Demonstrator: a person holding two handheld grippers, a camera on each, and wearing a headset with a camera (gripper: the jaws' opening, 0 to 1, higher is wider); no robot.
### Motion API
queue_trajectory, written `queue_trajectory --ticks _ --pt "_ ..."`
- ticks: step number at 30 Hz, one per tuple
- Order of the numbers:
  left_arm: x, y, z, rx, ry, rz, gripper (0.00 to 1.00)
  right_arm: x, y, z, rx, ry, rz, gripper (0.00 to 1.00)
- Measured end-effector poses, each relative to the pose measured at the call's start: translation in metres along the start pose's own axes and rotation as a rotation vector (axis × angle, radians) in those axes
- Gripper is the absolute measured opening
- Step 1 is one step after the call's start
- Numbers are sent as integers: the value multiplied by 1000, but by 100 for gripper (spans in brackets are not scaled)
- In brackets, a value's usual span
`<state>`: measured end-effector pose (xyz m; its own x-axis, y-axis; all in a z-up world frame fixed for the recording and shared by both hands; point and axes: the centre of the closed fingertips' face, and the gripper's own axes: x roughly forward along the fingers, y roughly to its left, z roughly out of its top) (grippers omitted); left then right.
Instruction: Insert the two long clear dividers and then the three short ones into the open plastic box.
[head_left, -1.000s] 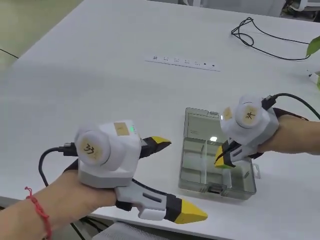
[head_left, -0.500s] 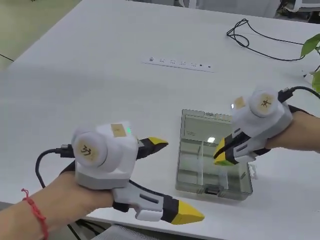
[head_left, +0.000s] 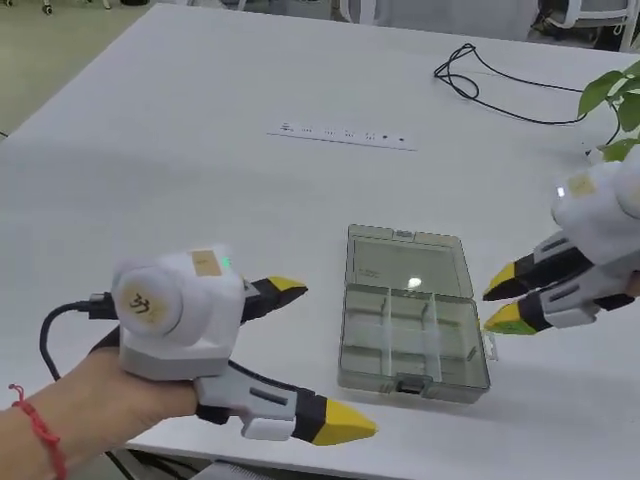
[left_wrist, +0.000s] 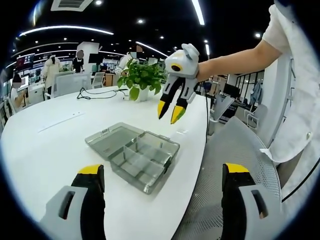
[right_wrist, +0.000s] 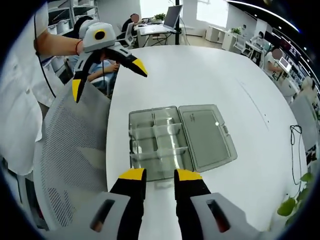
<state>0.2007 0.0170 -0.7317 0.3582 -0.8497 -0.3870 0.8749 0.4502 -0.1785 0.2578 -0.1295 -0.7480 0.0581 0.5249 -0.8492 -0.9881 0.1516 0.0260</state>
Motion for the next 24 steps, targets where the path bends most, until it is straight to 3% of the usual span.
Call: queue_trajectory --ticks 10,16,20,24 --pt "-3 7 1 8 8 10 100 -25 -8 -69 59 87 -37 32" --pt "-5 9 1 13 15 17 100 -27 -10 -115 71 170 -28 34" --pt "-6 9 2 14 15 21 100 -25 -8 -135 81 199 -14 36" --pt "-7 10 2 12 16 26 100 -22 -6 -151 38 244 -4 39"
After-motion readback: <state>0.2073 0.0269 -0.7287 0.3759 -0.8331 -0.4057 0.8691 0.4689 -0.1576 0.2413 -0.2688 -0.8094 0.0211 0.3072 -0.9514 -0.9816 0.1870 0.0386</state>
